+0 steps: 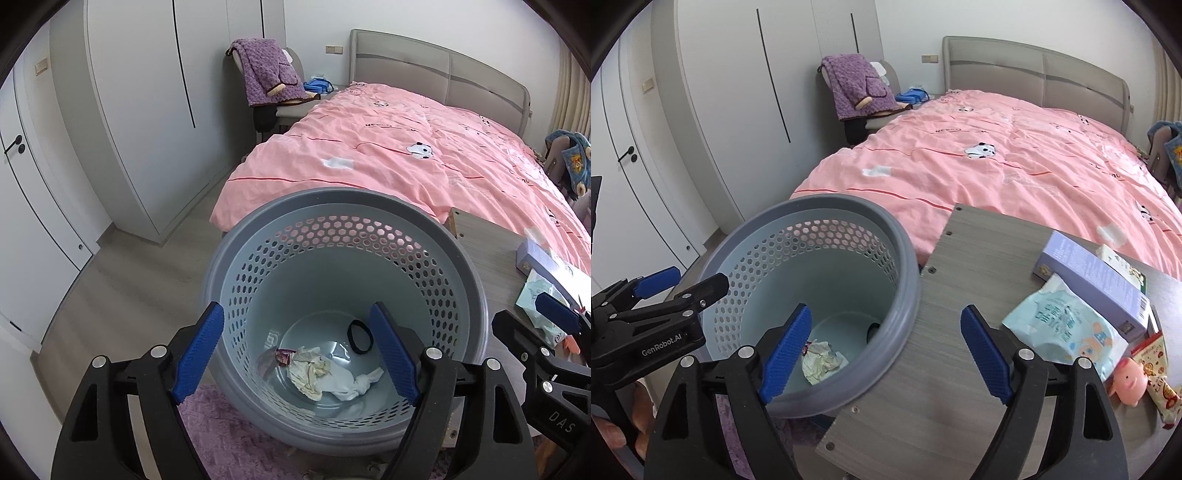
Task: Collect trash
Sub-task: 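Withdraw both open grippers from the basket back toward the table, then move the right gripper to the red-and-white snack wrapper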
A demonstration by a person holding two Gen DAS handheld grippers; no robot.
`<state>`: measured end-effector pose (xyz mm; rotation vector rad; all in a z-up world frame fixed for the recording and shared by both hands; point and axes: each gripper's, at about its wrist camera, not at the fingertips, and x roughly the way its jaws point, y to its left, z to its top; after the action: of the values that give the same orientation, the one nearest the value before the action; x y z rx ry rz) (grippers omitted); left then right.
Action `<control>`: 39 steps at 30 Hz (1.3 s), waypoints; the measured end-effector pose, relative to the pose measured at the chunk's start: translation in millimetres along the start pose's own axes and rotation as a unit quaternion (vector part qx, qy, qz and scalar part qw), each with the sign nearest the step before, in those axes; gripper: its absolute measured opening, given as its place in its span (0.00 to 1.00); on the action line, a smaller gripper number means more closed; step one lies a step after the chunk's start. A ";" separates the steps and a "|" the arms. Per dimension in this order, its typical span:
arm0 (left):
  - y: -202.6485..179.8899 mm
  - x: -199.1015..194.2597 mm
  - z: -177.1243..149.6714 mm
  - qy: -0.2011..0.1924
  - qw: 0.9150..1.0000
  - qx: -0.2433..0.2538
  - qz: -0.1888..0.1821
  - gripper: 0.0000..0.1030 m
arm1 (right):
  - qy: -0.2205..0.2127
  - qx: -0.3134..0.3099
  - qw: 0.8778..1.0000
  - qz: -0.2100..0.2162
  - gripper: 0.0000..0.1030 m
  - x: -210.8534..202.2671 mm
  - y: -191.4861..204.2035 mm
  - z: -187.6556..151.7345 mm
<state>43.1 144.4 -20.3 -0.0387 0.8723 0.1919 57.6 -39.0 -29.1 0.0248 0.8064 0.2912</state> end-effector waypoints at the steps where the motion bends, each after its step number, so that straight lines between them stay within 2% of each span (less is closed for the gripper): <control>1: -2.4 -0.9 -0.7 0.000 1.000 0.002 -0.002 0.75 | -0.001 0.003 1.000 -0.003 0.82 -2.4 -2.9 -1.5; 5: -12.9 -5.0 -4.2 0.000 1.000 0.012 -0.012 0.75 | -0.006 0.014 1.000 -0.017 0.91 -11.3 -17.2 -9.6; 14: -50.1 -22.9 -3.8 -0.011 0.998 0.042 -0.040 0.75 | -0.009 0.057 0.997 -0.055 0.92 -44.6 -66.5 -33.6; 23: -103.8 -34.3 -2.8 -0.013 0.994 0.076 -0.079 0.75 | -0.036 0.102 0.986 -0.124 0.92 -97.4 -137.6 -56.4; 28: -129.3 -36.8 -6.2 -0.008 0.991 0.088 -0.095 0.75 | -0.031 0.110 0.981 -0.159 0.93 -110.5 -178.1 -70.0; 39: -173.9 -39.9 -16.9 0.011 0.987 0.125 -0.103 0.75 | -0.002 0.075 0.985 -0.158 0.92 -101.9 -224.4 -78.8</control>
<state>37.1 -34.4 -8.5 0.1028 0.9030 -0.1119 -9.8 -288.5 -41.4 0.0379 0.8130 -0.0693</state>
